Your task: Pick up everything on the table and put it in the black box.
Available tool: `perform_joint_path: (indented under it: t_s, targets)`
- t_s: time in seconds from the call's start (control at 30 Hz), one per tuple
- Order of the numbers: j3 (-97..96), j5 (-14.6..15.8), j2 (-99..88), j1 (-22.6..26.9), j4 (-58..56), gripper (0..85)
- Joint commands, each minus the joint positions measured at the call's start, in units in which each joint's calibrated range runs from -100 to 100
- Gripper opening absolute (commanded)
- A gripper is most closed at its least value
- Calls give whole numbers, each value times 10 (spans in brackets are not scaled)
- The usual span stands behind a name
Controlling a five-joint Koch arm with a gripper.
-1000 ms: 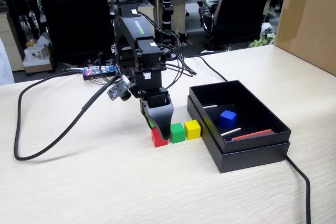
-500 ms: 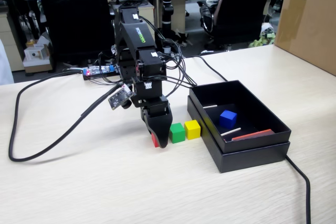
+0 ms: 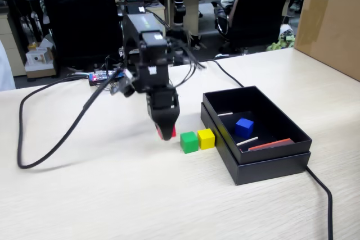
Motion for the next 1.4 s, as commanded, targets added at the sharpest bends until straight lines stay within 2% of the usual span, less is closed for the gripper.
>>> perform_joint_path:
  t_s: [0.0,0.13,0.27,0.4,0.6,0.9,1.07,1.1,1.17,1.23,1.37]
  targets:
    - [75,-7,-88,25,-2,72]
    - [110,-6,-102,68,-2,73]
    - [146,-1,-39,139,-2,74]
    - [178,4,31,167,-2,74]
    - [240,3,178,185,-5,76]
    - [264,16,286,189,-35,81]
    - [264,20,312,188,-66,223]
    - [264,20,316,188,-67,223]
    - [264,23,327,187,-82,335]
    - [263,24,317,186,-87,391]
    - [248,24,188,181,-88,420]
